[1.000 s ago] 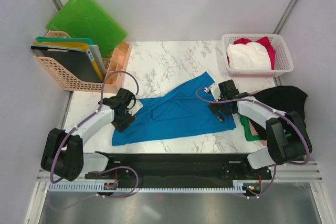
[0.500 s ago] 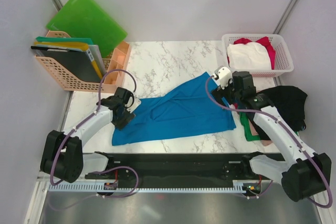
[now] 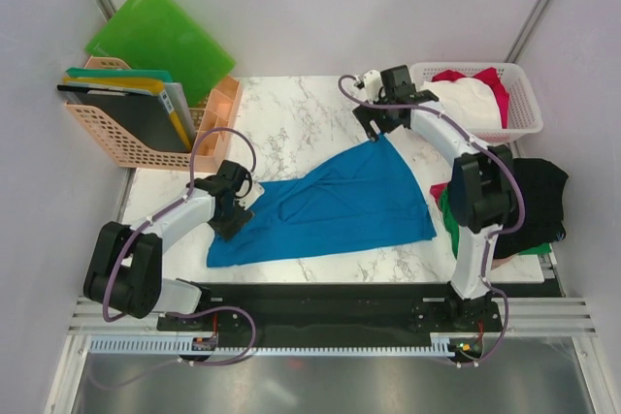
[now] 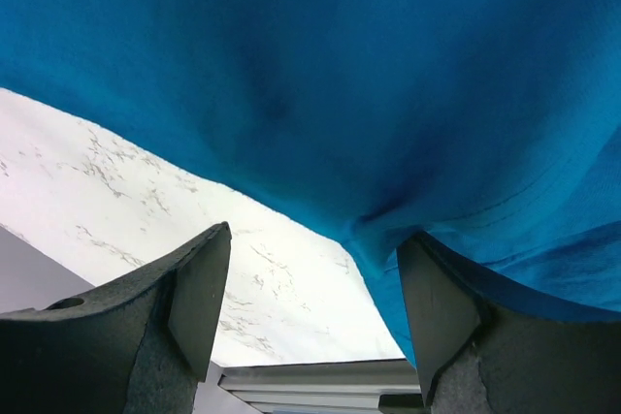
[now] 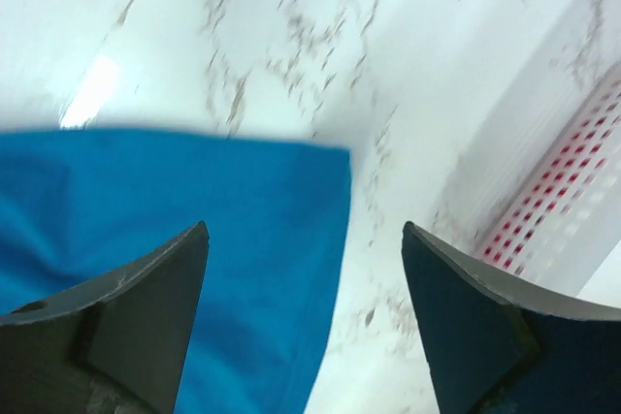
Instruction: Fold and stack the t-shirts
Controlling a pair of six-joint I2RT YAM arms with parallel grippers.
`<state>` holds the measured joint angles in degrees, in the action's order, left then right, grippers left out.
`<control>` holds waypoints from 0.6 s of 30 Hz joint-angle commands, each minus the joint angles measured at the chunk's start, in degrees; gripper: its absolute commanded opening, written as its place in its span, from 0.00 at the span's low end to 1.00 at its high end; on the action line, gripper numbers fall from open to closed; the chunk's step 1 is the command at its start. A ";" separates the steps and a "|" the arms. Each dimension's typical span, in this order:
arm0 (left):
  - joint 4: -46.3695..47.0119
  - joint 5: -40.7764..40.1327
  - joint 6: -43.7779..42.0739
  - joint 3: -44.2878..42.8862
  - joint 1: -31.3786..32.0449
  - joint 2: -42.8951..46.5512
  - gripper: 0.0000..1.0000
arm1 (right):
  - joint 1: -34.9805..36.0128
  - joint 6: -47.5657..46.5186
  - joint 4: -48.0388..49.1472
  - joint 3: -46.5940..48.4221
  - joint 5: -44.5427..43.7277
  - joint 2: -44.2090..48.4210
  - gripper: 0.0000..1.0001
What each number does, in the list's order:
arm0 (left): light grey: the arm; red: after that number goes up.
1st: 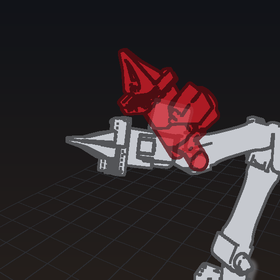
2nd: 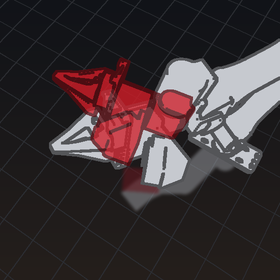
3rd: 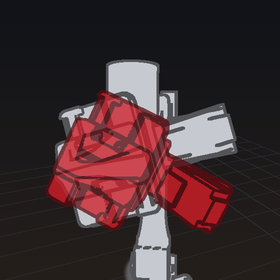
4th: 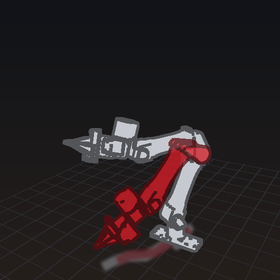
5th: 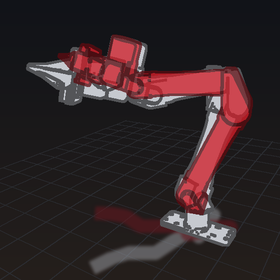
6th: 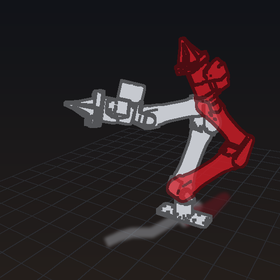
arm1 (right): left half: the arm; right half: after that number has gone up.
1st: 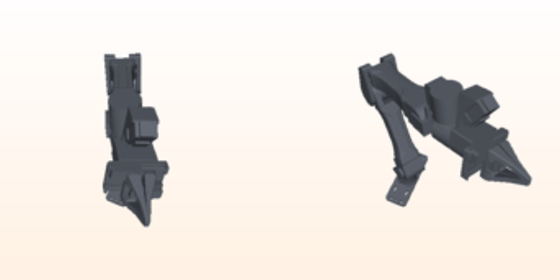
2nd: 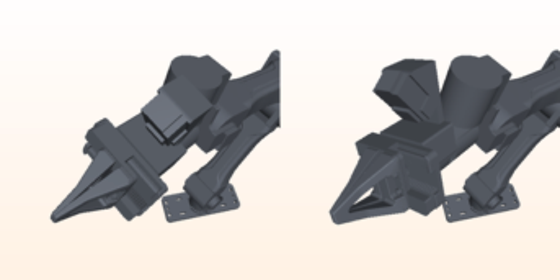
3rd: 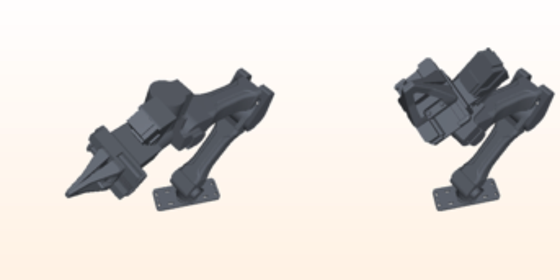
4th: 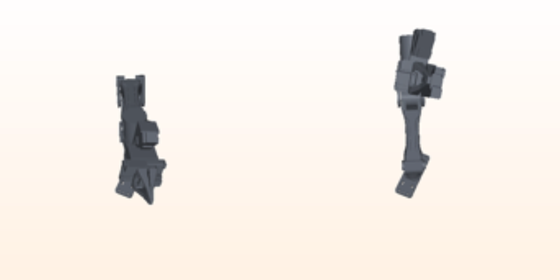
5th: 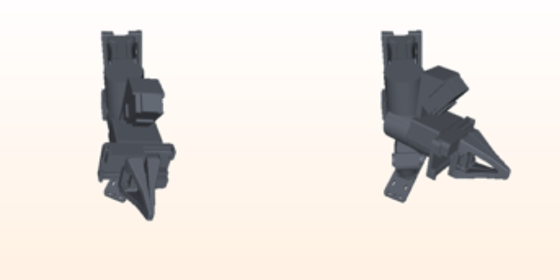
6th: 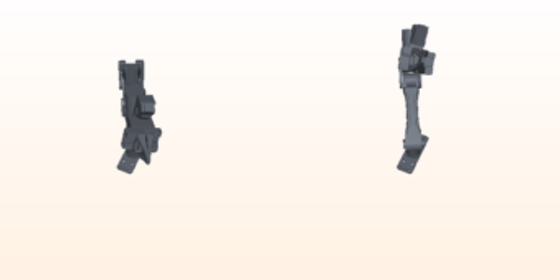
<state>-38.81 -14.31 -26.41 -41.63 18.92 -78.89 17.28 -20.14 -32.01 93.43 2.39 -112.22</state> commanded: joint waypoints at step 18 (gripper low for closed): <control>2.95 2.00 2.07 -1.53 -0.28 -1.09 0.76 | -5.94 4.85 -5.52 11.08 5.16 -11.97 0.61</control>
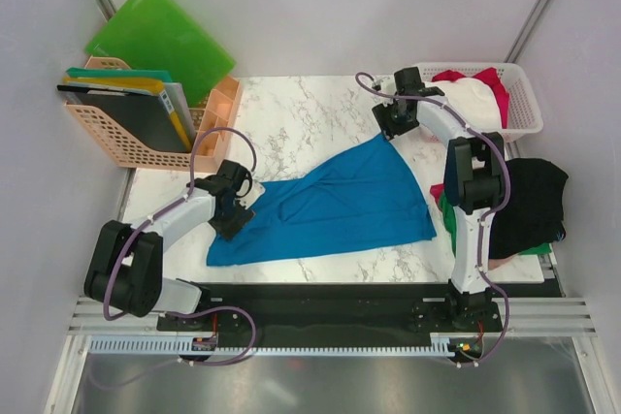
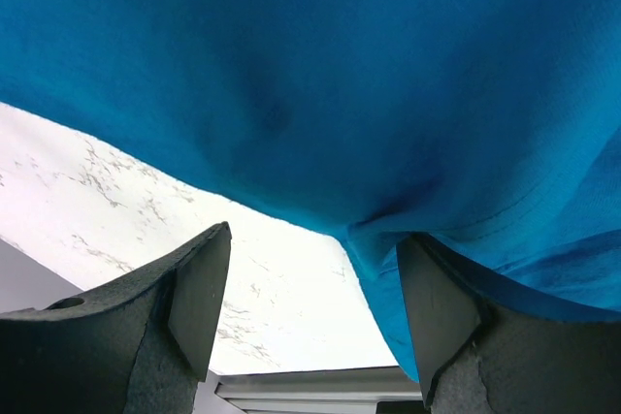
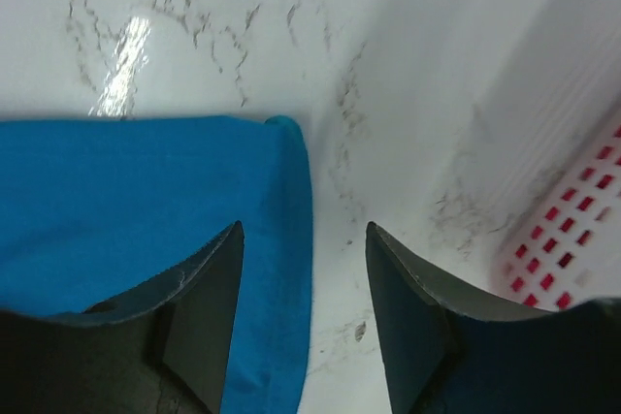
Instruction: Fold and stack the t-shirts
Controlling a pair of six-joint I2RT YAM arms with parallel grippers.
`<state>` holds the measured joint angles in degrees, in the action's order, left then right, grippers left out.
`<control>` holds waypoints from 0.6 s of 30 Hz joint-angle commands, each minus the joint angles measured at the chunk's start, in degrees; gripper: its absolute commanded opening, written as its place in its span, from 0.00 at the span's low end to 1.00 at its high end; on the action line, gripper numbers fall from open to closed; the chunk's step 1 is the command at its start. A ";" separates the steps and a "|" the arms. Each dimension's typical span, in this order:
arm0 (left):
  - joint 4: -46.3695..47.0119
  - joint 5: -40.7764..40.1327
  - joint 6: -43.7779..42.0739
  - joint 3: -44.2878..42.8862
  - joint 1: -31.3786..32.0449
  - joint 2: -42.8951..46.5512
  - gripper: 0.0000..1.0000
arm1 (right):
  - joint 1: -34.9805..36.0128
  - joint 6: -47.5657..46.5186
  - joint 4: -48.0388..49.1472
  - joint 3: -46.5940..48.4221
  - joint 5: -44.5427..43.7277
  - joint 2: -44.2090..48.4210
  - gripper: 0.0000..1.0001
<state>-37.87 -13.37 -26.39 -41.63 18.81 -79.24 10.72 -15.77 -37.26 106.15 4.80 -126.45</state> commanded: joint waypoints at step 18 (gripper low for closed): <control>1.66 -0.70 1.69 -1.26 -0.18 -0.39 0.75 | 0.88 2.15 -0.71 5.12 6.19 -7.40 0.56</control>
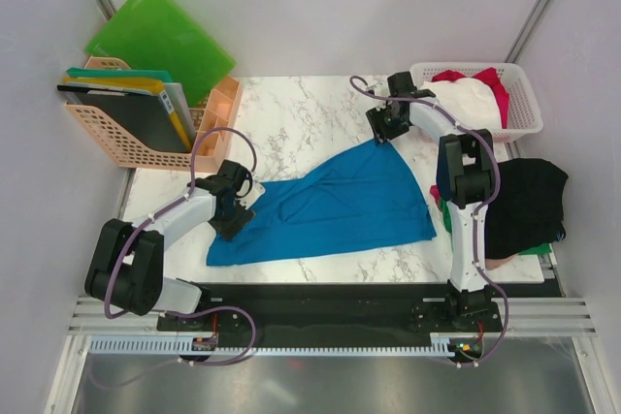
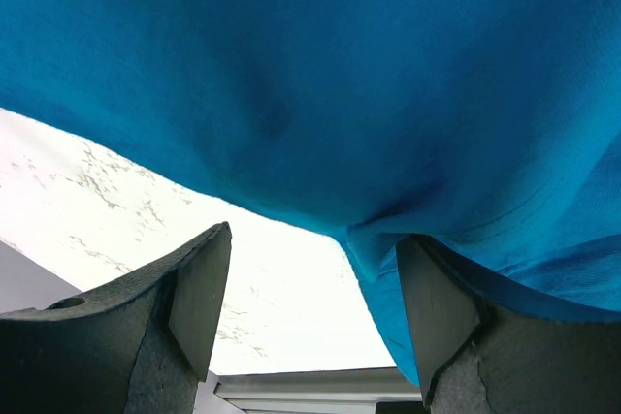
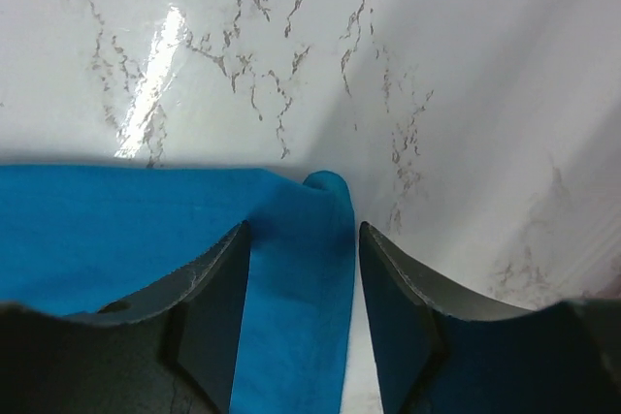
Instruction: Fold and stack the t-shirts
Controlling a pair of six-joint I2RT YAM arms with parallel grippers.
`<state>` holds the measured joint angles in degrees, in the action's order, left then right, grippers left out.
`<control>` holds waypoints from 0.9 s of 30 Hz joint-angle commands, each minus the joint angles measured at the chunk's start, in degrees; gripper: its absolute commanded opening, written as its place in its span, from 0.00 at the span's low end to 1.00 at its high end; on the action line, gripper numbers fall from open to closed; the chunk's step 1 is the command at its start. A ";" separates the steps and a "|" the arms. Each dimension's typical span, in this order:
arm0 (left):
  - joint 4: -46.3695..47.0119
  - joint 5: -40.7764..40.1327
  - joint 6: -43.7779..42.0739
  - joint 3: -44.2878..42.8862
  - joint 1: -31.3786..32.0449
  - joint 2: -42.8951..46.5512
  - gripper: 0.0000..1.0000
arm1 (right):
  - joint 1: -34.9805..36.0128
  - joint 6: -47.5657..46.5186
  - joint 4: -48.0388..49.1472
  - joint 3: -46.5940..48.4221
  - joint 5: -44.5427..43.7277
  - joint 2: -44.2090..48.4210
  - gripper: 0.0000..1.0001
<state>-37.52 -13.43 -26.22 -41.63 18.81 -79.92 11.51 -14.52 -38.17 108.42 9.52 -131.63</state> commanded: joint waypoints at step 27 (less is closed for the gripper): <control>1.30 0.86 1.26 -2.58 -0.26 -2.61 0.75 | 0.53 -4.11 0.29 -7.69 0.15 13.85 0.00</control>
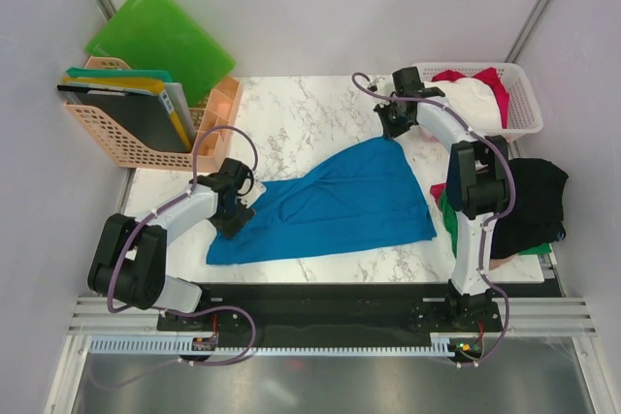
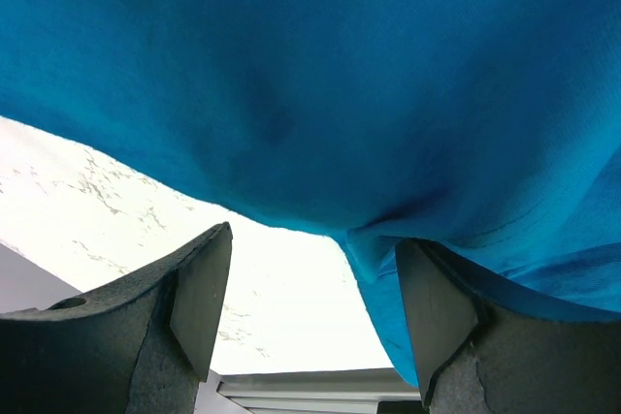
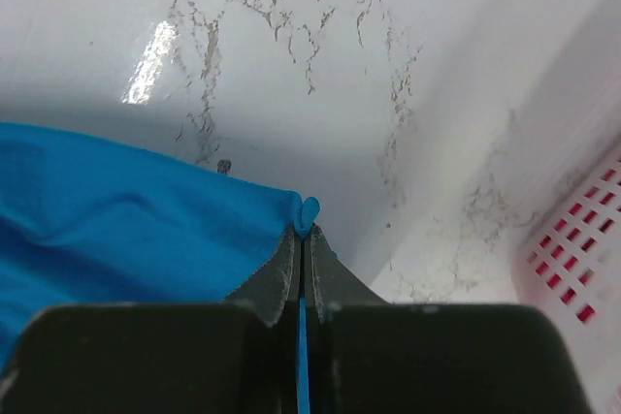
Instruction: Fold and stack the t-shirts
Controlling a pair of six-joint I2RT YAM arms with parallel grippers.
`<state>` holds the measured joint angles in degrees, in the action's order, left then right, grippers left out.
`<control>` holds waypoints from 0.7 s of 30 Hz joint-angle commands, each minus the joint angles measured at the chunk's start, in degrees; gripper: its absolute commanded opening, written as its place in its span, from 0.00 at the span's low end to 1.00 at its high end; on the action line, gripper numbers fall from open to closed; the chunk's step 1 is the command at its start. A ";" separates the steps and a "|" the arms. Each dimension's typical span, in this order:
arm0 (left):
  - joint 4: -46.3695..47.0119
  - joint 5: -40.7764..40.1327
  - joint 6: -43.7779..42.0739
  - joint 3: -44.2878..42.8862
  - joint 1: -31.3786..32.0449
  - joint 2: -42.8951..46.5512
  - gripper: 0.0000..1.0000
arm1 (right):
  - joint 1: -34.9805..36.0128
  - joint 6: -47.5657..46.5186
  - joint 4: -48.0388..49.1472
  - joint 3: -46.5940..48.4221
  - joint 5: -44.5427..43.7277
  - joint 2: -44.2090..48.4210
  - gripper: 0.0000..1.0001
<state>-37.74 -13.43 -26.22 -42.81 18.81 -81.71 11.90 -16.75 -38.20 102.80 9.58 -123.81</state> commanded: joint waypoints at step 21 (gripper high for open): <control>2.32 0.69 0.55 -0.26 -0.26 -0.55 0.75 | 0.05 -5.92 -3.72 -30.63 6.50 35.82 0.00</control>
<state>-37.60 -13.45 -26.26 -42.81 18.81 -81.80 11.88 -21.37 -40.97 75.35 13.61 -93.21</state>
